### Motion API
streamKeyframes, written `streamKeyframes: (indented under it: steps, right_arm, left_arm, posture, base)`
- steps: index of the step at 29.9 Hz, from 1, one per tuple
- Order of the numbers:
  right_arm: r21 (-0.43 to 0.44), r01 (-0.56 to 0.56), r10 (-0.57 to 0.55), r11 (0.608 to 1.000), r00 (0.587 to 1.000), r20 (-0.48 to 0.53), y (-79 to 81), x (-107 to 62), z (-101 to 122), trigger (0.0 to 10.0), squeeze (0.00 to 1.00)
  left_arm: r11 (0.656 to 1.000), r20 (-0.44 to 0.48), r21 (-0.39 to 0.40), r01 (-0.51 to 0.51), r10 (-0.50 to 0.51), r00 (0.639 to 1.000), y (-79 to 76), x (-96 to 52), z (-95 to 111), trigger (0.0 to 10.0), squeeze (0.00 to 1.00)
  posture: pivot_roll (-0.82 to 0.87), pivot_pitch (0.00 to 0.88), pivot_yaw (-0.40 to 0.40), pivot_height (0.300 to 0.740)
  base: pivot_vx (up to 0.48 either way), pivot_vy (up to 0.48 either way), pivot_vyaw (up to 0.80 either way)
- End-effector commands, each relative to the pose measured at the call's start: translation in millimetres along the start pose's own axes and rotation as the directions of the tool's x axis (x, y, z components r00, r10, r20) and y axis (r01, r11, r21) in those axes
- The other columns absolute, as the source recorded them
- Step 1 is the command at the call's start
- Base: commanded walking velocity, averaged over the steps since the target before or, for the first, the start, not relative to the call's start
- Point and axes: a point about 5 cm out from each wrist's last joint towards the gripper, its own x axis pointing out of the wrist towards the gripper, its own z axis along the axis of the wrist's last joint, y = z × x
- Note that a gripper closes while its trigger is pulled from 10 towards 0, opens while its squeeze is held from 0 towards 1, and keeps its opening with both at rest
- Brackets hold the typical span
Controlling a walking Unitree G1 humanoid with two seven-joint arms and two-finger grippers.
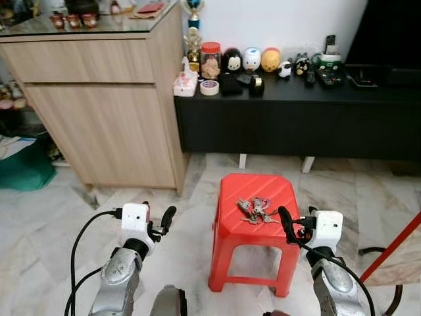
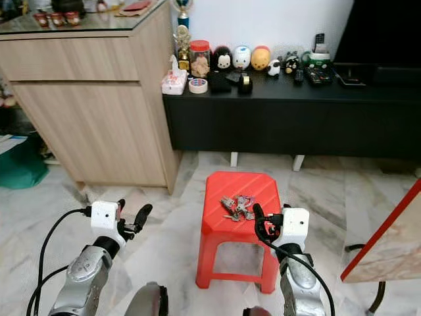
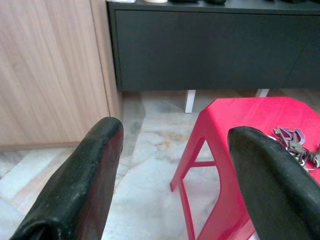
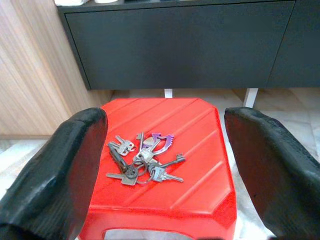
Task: Hang keys on a hook
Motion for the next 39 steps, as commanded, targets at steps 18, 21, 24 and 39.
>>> streamKeyframes:
  steps: [18, 21, 24, 39]
  right_arm:
    - [0.006, -0.007, 0.007, 1.0, 1.0, -0.009, -0.7, 2.4, -0.6, 10.0, 0.0]
    - [0.017, -0.003, 0.003, 1.0, 1.0, -0.013, -0.6, 2.7, -1.4, 10.0, 0.0]
    - [0.003, -0.01, 0.01, 1.0, 1.0, -0.01, -0.5, 3.0, -0.9, 10.0, 0.0]
    - [0.022, -0.003, 0.004, 1.0, 0.999, -0.033, -4.7, 3.3, -4.8, 10.0, 0.0]
  left_arm:
    - [1.0, 0.001, 0.014, 0.023, -0.023, 1.0, -3.1, 4.2, 4.8, 10.0, 0.0]
    - [1.0, 0.006, 0.02, 0.02, -0.02, 1.0, -2.8, 4.6, 5.7, 10.0, 0.0]
    - [0.999, 0.009, 0.02, 0.025, -0.025, 1.0, -3.8, 5.7, 6.9, 10.0, 0.0]
    - [1.0, -0.001, 0.015, 0.018, -0.018, 1.0, -5.1, 5.1, 3.4, 10.0, 0.0]
  posture:
    - [-0.01, 0.057, 0.014, 0.646]
    - [-0.01, 0.056, 0.015, 0.646]
    - [-0.01, 0.056, 0.015, 0.646]
    - [-0.01, 0.055, 0.01, 0.646]
  base:
    - [0.298, 0.0, 0.18]
    - [0.303, 0.0, 0.0]
    - [0.3, 0.0, 0.0]
    - [0.237, 0.0, 0.0]
